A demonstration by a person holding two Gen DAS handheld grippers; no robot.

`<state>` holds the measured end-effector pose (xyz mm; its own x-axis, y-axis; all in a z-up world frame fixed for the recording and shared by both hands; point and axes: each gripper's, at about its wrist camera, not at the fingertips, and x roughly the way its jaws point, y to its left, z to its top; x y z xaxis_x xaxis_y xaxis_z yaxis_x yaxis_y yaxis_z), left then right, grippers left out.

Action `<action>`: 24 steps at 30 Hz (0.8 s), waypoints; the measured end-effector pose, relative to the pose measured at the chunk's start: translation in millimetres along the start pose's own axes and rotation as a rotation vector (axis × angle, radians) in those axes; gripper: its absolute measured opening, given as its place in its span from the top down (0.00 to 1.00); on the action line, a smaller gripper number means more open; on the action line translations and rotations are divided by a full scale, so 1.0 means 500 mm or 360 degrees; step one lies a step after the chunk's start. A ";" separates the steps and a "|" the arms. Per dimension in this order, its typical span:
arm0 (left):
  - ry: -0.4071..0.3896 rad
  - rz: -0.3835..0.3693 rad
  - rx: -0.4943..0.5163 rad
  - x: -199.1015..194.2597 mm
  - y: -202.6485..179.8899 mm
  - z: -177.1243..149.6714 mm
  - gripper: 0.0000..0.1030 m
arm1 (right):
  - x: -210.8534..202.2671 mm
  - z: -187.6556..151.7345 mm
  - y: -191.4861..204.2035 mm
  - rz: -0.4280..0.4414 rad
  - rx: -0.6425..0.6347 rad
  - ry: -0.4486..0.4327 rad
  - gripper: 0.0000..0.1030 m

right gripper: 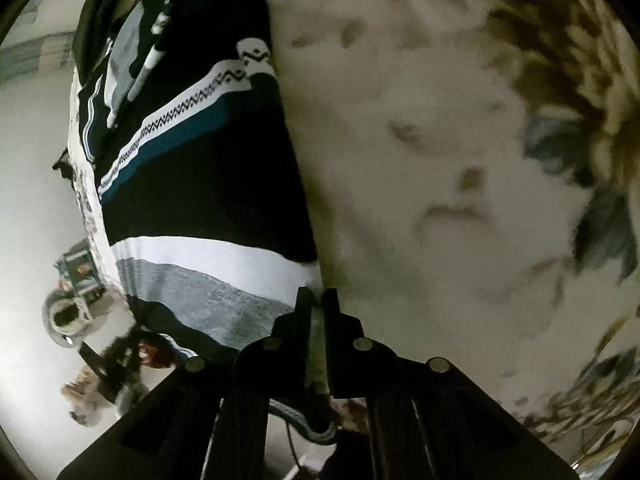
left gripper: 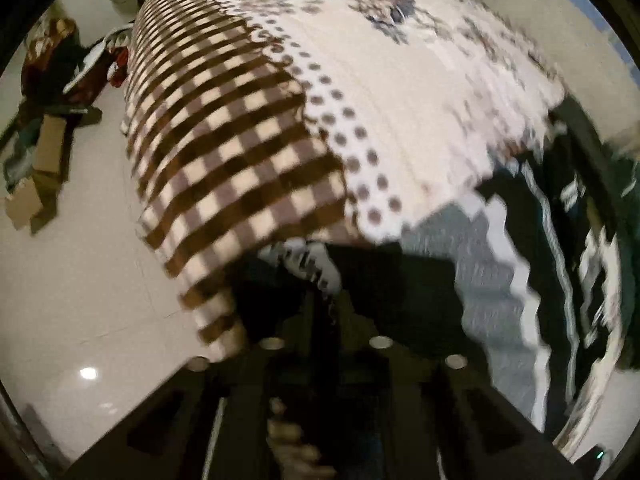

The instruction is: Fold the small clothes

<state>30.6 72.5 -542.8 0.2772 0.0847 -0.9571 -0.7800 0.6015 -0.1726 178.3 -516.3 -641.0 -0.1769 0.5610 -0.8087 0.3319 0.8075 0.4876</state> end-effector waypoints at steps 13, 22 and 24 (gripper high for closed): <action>0.0278 -0.0021 0.0384 -0.065 -0.100 -0.286 0.51 | 0.114 -0.097 -0.016 -0.0051 -0.0056 0.0213 0.95; 0.0476 -0.0285 0.1211 -0.060 -0.372 -0.567 0.51 | -0.035 -0.022 0.014 0.0036 -0.0174 0.0224 0.66; 0.0482 -0.0298 0.1356 -0.046 -0.422 -0.619 0.51 | -0.097 0.048 0.022 0.0053 -0.0190 0.0109 0.56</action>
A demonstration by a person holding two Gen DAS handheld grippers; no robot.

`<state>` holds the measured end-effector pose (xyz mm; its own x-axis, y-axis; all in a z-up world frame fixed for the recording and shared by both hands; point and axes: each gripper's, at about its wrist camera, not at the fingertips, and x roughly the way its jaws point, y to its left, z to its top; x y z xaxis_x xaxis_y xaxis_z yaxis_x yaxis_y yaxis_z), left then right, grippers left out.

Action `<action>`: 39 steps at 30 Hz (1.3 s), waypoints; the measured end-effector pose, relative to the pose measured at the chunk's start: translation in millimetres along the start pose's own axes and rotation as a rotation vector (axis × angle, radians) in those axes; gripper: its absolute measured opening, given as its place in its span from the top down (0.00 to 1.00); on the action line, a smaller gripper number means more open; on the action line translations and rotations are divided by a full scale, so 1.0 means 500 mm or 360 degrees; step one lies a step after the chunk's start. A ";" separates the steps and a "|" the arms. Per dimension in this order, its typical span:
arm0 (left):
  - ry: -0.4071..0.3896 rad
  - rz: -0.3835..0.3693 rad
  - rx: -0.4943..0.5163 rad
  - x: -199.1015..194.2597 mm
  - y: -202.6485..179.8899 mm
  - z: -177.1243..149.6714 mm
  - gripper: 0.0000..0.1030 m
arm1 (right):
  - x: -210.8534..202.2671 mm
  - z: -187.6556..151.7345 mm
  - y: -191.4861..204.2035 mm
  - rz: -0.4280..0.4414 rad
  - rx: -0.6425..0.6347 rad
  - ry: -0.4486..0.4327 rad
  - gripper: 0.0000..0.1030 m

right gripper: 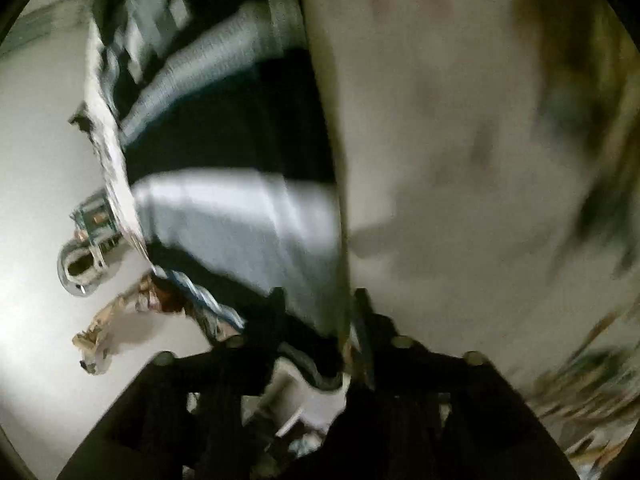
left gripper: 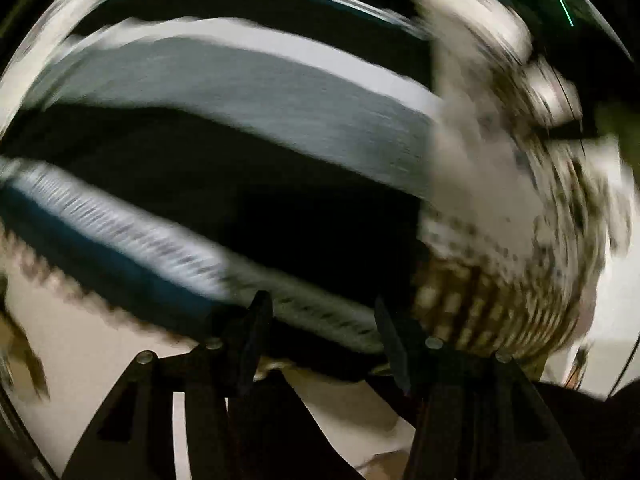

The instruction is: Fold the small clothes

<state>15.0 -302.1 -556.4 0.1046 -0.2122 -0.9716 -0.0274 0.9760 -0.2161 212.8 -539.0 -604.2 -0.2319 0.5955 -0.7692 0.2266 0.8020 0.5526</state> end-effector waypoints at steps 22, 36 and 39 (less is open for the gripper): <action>0.0053 0.0314 0.0140 0.108 -0.109 0.079 0.51 | -0.139 0.569 0.024 0.0106 0.0118 -0.0613 0.91; -0.0049 0.0314 0.0033 0.088 -0.119 0.080 0.96 | -0.131 0.624 -0.005 0.0234 0.0189 -0.0310 0.61; -0.0085 0.0306 0.0003 0.063 -0.121 0.075 0.96 | -0.124 0.619 -0.001 0.0251 0.0176 -0.0311 0.61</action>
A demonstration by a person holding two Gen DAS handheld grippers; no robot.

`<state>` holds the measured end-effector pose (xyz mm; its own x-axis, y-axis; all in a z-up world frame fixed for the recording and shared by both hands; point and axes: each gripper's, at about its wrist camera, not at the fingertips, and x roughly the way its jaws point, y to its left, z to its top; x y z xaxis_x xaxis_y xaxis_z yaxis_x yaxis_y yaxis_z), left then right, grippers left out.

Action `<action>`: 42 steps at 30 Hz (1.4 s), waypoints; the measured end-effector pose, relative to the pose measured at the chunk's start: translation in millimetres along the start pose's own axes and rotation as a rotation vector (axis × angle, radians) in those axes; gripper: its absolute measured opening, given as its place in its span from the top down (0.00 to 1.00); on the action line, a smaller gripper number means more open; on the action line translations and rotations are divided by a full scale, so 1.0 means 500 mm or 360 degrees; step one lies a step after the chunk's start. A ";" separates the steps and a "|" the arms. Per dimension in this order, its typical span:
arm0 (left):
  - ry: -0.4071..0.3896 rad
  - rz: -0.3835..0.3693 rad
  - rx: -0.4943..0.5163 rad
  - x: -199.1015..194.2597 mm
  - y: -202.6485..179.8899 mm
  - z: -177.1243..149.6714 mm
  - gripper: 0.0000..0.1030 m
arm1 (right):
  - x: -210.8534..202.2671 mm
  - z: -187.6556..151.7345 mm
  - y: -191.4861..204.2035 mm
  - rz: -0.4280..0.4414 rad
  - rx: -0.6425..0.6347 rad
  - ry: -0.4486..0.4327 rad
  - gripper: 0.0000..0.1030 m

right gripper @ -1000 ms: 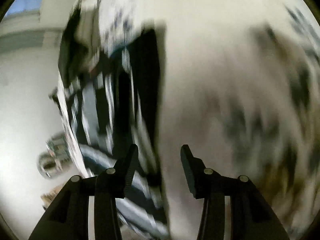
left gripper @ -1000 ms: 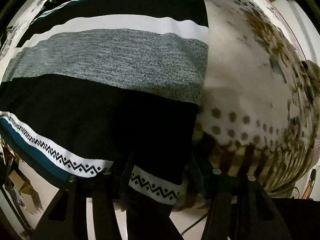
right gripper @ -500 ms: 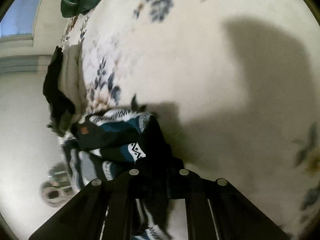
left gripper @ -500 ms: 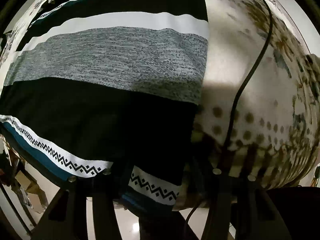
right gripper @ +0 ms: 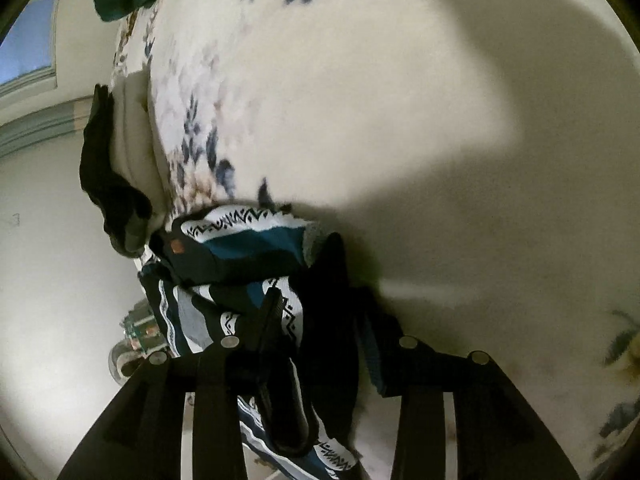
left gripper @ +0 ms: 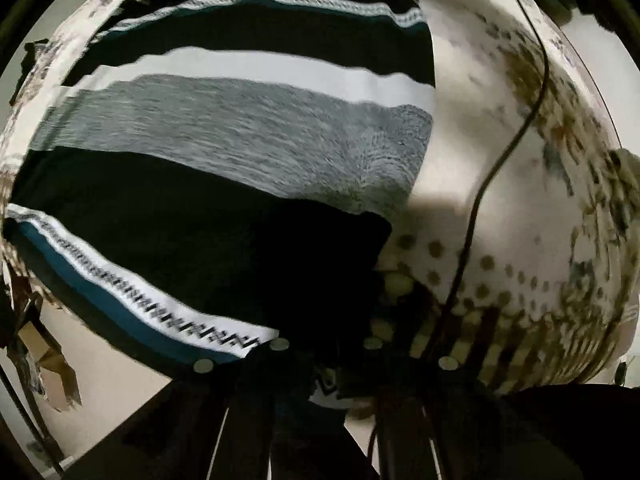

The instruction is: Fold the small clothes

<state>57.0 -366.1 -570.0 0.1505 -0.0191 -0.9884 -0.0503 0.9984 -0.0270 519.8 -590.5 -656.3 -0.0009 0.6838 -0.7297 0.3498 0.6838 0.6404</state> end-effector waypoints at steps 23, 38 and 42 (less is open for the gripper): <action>-0.0248 -0.0468 -0.0685 -0.267 0.473 0.054 0.96 | 0.046 -0.180 0.671 -0.0390 -0.0660 -0.0148 0.91; -0.0188 -0.0633 -0.1001 -0.024 0.893 0.109 0.95 | 0.609 -0.163 0.969 -0.1008 -0.0813 -0.0173 0.91; 0.0012 -0.0690 -0.1053 0.039 0.916 0.089 0.81 | 0.628 -0.164 0.930 -0.0837 -0.0672 -0.0005 0.63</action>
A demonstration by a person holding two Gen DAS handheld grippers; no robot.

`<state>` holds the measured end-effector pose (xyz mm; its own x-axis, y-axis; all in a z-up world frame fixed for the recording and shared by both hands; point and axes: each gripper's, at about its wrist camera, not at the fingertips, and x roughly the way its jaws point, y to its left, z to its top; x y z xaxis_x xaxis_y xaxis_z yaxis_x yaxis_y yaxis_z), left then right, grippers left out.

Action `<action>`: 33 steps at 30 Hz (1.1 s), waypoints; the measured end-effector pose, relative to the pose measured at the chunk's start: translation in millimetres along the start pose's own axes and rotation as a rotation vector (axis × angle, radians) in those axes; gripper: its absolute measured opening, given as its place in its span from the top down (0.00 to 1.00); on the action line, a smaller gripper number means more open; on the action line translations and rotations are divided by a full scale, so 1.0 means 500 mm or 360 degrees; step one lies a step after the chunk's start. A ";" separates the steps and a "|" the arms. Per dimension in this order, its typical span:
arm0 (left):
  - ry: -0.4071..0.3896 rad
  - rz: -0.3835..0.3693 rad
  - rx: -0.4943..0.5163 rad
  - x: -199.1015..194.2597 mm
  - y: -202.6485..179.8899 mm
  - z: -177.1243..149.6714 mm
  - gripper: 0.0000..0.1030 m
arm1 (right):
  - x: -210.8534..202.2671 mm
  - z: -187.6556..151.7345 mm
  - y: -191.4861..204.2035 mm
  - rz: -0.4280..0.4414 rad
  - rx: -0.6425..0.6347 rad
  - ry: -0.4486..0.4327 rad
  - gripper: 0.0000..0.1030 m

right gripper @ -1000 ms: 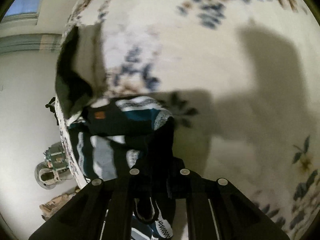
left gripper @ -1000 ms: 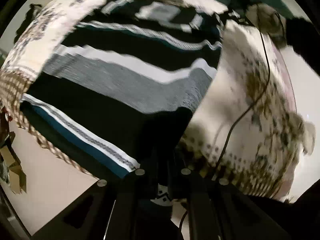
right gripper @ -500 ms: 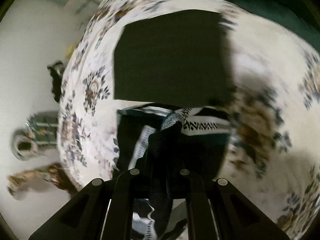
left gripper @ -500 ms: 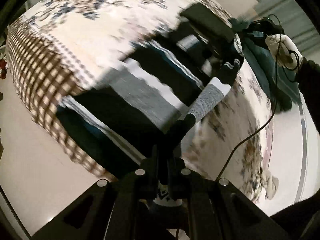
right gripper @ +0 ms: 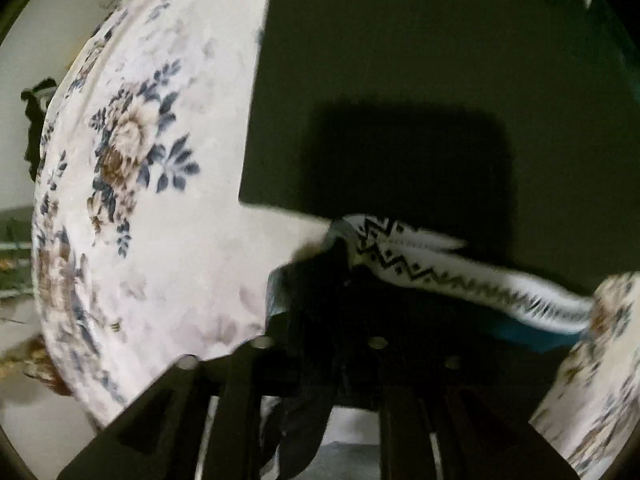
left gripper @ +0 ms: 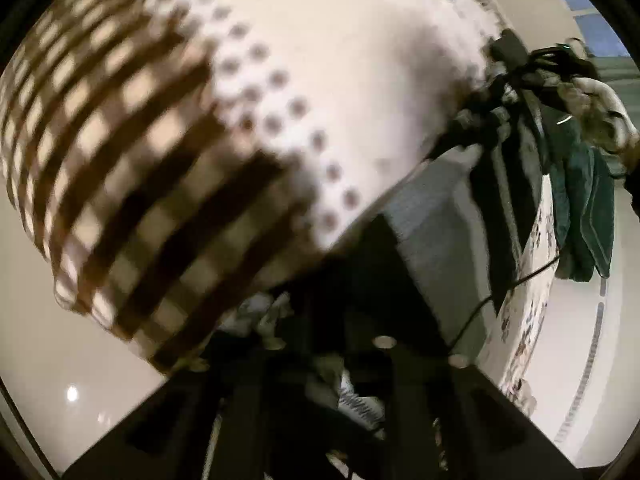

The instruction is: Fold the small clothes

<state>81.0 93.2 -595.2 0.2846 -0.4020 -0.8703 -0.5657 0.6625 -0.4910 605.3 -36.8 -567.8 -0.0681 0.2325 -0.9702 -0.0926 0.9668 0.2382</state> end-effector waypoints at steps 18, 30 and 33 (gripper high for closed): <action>-0.0042 0.0286 0.0261 -0.040 -0.040 0.007 0.40 | 0.128 -0.880 -0.272 0.0447 0.0401 0.0638 0.41; -0.0021 0.0367 0.0580 -0.009 -0.090 -0.005 0.92 | 0.224 -1.090 -0.278 0.0851 0.0737 0.0473 0.78; -0.0004 0.0304 0.0557 -0.031 -0.079 -0.010 0.93 | 0.194 -1.113 -0.291 0.0815 0.0769 0.0424 0.92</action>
<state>95.1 70.3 -562.2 0.2021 -0.2492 -0.9471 -0.3108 0.9008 -0.3033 59.3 -214.2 -671.9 -0.2290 0.6912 -0.6854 0.4570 0.6980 0.5513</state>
